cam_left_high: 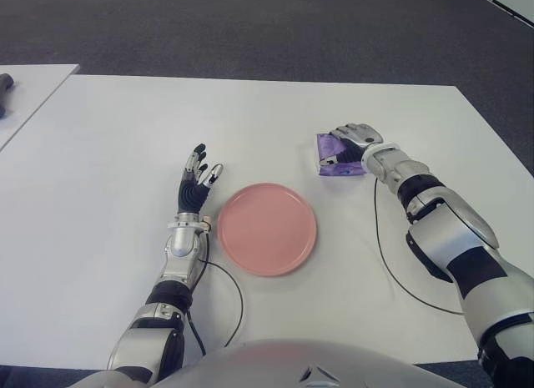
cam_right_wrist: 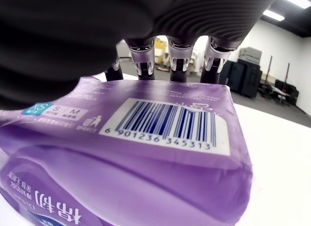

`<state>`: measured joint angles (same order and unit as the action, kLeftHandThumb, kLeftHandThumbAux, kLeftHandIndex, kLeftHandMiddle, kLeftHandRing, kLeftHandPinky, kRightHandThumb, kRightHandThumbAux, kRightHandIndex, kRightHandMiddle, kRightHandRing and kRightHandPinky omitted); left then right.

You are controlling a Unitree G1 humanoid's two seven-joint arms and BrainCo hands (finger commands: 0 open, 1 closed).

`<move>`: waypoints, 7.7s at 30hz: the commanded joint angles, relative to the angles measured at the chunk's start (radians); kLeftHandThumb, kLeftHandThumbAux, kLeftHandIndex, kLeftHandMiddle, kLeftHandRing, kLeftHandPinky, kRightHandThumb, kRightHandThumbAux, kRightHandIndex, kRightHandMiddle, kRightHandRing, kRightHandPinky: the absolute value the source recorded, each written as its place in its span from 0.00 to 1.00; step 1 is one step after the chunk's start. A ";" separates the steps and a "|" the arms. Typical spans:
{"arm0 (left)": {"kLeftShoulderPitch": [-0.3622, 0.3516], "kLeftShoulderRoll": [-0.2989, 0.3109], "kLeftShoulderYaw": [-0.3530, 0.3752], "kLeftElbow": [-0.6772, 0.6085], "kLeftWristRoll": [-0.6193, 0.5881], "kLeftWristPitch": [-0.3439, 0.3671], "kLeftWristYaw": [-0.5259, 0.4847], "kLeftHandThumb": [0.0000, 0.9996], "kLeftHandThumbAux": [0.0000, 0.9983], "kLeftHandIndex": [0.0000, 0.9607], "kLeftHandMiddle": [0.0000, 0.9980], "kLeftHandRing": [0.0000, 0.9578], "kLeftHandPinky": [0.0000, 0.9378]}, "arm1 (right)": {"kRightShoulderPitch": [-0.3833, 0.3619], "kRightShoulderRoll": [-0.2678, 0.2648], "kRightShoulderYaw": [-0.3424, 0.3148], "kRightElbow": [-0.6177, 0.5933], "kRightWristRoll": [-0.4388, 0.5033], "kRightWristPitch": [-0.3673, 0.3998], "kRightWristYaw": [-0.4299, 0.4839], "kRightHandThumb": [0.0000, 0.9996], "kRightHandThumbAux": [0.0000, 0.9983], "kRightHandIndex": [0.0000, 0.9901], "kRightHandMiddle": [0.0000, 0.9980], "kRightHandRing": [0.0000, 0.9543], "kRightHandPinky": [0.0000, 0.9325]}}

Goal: Put the tissue paper into the plate.

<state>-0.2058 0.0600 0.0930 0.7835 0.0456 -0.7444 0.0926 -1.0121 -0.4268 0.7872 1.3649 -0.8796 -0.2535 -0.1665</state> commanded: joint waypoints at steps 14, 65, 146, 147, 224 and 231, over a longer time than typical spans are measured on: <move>0.030 0.002 0.000 -0.001 -0.003 0.012 -0.009 0.00 0.48 0.00 0.00 0.00 0.00 | 0.113 -0.026 0.006 0.022 -0.016 -0.051 0.043 0.35 0.28 0.00 0.00 0.00 0.00; 0.055 0.005 0.003 -0.029 0.002 0.033 -0.008 0.00 0.50 0.00 0.00 0.00 0.00 | 0.149 0.037 -0.632 -0.001 0.622 -0.009 0.464 0.27 0.38 0.00 0.00 0.00 0.00; 0.069 -0.021 -0.001 -0.064 -0.008 0.053 -0.016 0.00 0.47 0.00 0.00 0.00 0.00 | 0.066 -0.135 -0.612 -0.134 0.466 -0.339 0.309 0.37 0.29 0.00 0.00 0.00 0.00; 0.068 -0.021 -0.001 -0.064 -0.005 0.053 -0.013 0.00 0.46 0.00 0.00 0.00 0.00 | 0.064 -0.141 -0.609 -0.135 0.463 -0.350 0.302 0.37 0.29 0.00 0.00 0.00 0.00; 0.055 -0.043 -0.027 -0.059 0.021 0.071 0.032 0.00 0.44 0.00 0.00 0.00 0.00 | 0.109 -0.018 -0.225 -0.094 0.080 -0.407 -0.050 0.27 0.21 0.00 0.00 0.00 0.00; 0.060 -0.040 -0.031 -0.063 0.019 0.067 0.027 0.00 0.45 0.00 0.00 0.00 0.00 | 0.103 -0.016 -0.208 -0.088 0.078 -0.393 -0.057 0.25 0.22 0.00 0.00 0.00 0.00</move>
<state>-0.1677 0.0232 0.0634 0.7153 0.0590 -0.6868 0.1143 -0.9082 -0.4437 0.5663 1.2635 -0.7901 -0.6525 -0.2232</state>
